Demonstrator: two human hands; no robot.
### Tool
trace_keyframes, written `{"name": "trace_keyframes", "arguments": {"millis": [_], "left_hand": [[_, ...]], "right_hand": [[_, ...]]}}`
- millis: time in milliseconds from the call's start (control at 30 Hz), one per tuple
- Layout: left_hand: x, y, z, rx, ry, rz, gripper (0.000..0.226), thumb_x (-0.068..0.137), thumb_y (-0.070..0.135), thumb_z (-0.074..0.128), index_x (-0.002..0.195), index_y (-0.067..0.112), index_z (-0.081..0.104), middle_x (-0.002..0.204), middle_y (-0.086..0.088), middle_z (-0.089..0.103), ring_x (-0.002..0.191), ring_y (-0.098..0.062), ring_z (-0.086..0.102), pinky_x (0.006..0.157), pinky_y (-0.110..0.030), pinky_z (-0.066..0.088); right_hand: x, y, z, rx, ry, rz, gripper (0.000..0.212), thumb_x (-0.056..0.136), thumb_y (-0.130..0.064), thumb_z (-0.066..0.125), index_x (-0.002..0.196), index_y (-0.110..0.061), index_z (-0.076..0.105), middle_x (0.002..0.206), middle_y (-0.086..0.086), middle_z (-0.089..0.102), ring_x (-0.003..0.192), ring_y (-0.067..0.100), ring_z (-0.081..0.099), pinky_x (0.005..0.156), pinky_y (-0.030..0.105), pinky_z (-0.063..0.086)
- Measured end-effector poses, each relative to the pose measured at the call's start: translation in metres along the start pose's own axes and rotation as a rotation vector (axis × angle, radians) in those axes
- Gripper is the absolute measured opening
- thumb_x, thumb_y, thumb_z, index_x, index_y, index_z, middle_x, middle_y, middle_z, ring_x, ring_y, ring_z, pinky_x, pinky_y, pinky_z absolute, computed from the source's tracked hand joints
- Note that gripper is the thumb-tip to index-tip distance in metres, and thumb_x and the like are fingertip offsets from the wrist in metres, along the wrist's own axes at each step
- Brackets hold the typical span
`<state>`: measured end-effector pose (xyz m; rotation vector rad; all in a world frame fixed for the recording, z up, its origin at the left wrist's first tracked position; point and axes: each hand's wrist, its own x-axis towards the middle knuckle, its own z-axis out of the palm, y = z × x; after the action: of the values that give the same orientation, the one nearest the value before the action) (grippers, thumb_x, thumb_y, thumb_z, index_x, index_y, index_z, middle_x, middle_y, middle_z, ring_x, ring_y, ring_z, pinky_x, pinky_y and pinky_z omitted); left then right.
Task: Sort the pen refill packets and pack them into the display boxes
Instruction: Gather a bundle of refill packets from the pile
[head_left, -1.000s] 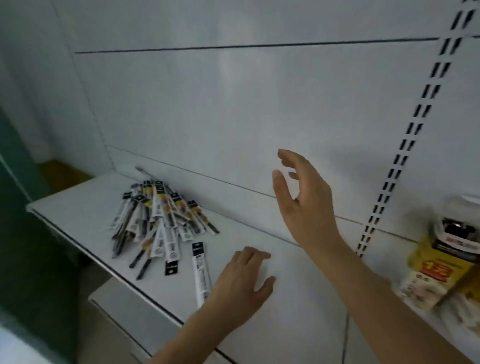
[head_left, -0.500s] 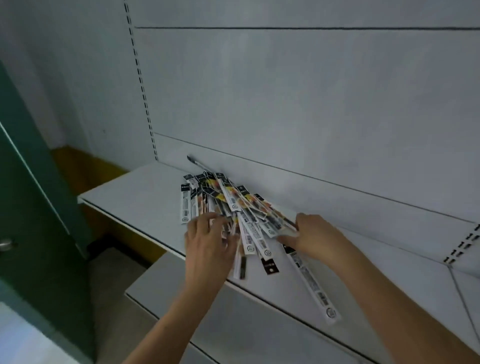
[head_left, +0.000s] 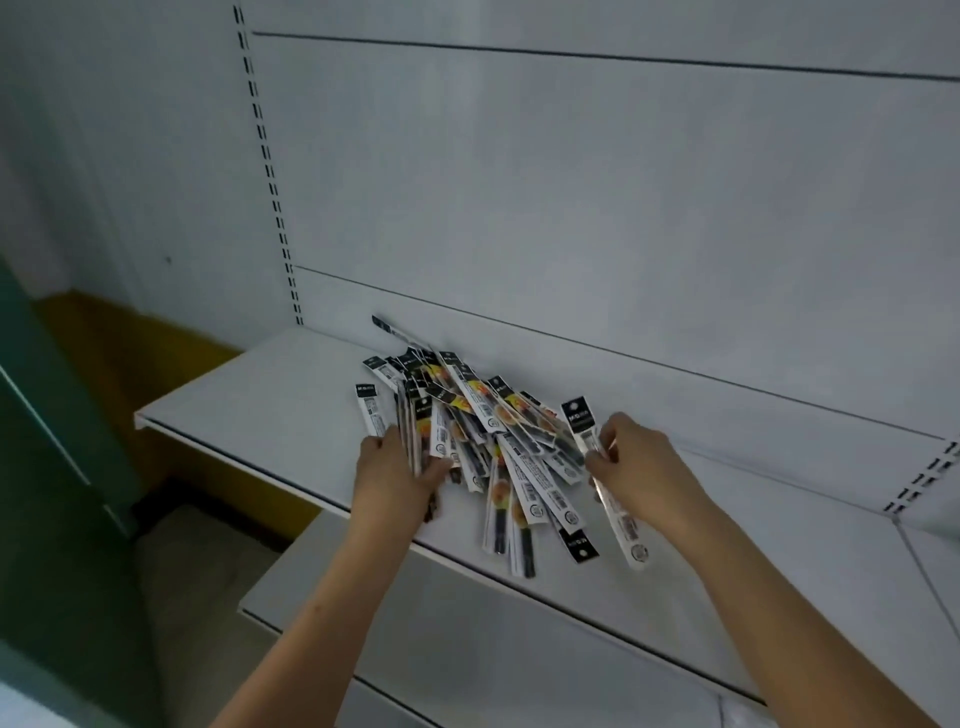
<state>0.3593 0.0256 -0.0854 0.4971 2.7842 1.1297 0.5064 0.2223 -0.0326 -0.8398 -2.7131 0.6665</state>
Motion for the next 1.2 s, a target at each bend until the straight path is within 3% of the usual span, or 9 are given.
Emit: {"name": "trace_keyframes", "arguments": {"millis": [133, 233, 367, 500, 600, 800, 1000, 1067, 1200], "left_hand": [[0.004, 0.002, -0.003, -0.015, -0.024, -0.023, 0.066, 0.09, 0.048, 0.063, 0.142, 0.012, 0.043, 0.136, -0.013, 0.045, 0.119, -0.03, 0.053, 0.097, -0.034, 0.044], [0.003, 0.001, 0.004, -0.06, 0.051, -0.002, 0.051, 0.097, 0.048, 0.05, 0.137, 0.015, 0.049, 0.126, -0.008, 0.047, 0.115, -0.027, 0.053, 0.091, -0.03, 0.041], [0.005, -0.003, 0.014, 0.066, 0.192, 0.063, 0.046, 0.1, 0.047, 0.041, 0.133, 0.019, 0.053, 0.125, -0.006, 0.051, 0.117, -0.023, 0.038, 0.1, -0.035, 0.035], [0.018, 0.004, 0.02, 0.059, 0.206, 0.013, 0.049, 0.098, 0.055, 0.037, 0.133, 0.025, 0.052, 0.129, -0.003, 0.047, 0.121, -0.024, 0.035, 0.101, -0.038, 0.03], [0.028, 0.016, 0.028, 0.013, 0.228, 0.014, 0.048, 0.097, 0.056, 0.038, 0.132, 0.026, 0.052, 0.129, -0.003, 0.044, 0.121, -0.023, 0.032, 0.101, -0.039, 0.026], [0.035, 0.01, 0.041, 0.016, 0.277, 0.065, 0.046, 0.098, 0.052, 0.038, 0.134, 0.024, 0.05, 0.128, -0.003, 0.042, 0.119, -0.023, 0.034, 0.099, -0.038, 0.027], [0.034, 0.009, 0.04, -0.047, 0.28, 0.08, 0.045, 0.1, 0.049, 0.037, 0.134, 0.023, 0.051, 0.127, -0.003, 0.042, 0.119, -0.022, 0.035, 0.1, -0.036, 0.027], [0.033, 0.009, 0.039, -0.06, 0.278, 0.09, 0.045, 0.1, 0.048, 0.037, 0.134, 0.022, 0.051, 0.126, -0.002, 0.042, 0.118, -0.021, 0.034, 0.1, -0.034, 0.026], [0.034, 0.006, 0.04, -0.091, 0.287, 0.098, 0.045, 0.1, 0.048, 0.037, 0.134, 0.022, 0.051, 0.125, -0.002, 0.042, 0.117, -0.019, 0.034, 0.098, -0.029, 0.024]], "right_hand": [[0.024, -0.028, 0.019, 0.189, 0.094, -0.119, 0.014, 0.1, -0.021, 0.048, 0.112, -0.014, 0.048, 0.074, 0.004, 0.06, 0.057, 0.024, 0.06, 0.054, 0.041, 0.05], [0.05, -0.04, 0.038, 0.201, 0.114, -0.121, 0.023, 0.102, -0.024, 0.044, 0.121, -0.011, 0.045, 0.077, 0.004, 0.06, 0.059, 0.017, 0.054, 0.054, 0.034, 0.043], [0.079, -0.042, 0.058, -0.033, 0.105, -0.088, 0.072, 0.087, -0.064, 0.052, 0.136, -0.014, 0.037, 0.124, 0.01, 0.052, 0.108, 0.027, 0.055, 0.078, 0.036, 0.049], [0.096, -0.033, 0.069, -0.204, 0.004, 0.019, 0.099, 0.073, -0.087, 0.043, 0.139, -0.014, 0.043, 0.135, 0.013, 0.052, 0.125, 0.032, 0.043, 0.094, 0.042, 0.045], [0.103, -0.026, 0.07, -0.232, 0.011, 0.009, 0.089, 0.074, -0.084, 0.046, 0.136, -0.019, 0.049, 0.131, 0.009, 0.057, 0.123, 0.031, 0.046, 0.099, 0.042, 0.041], [0.102, -0.022, 0.069, -0.111, 0.04, -0.002, 0.066, 0.079, -0.055, 0.062, 0.132, -0.018, 0.048, 0.126, 0.007, 0.057, 0.12, 0.03, 0.043, 0.098, 0.041, 0.035], [0.099, -0.015, 0.071, -0.063, -0.057, -0.034, 0.071, 0.078, -0.067, 0.062, 0.129, -0.019, 0.05, 0.124, 0.006, 0.056, 0.113, 0.026, 0.05, 0.093, 0.036, 0.044], [0.097, -0.015, 0.068, 0.073, -0.019, -0.021, 0.059, 0.08, -0.054, 0.07, 0.125, -0.019, 0.052, 0.117, 0.004, 0.063, 0.098, 0.02, 0.059, 0.083, 0.033, 0.05], [0.098, -0.012, 0.059, 0.174, 0.034, 0.014, 0.057, 0.086, -0.034, 0.07, 0.134, -0.013, 0.048, 0.122, 0.007, 0.063, 0.096, 0.02, 0.06, 0.079, 0.029, 0.046]]}}
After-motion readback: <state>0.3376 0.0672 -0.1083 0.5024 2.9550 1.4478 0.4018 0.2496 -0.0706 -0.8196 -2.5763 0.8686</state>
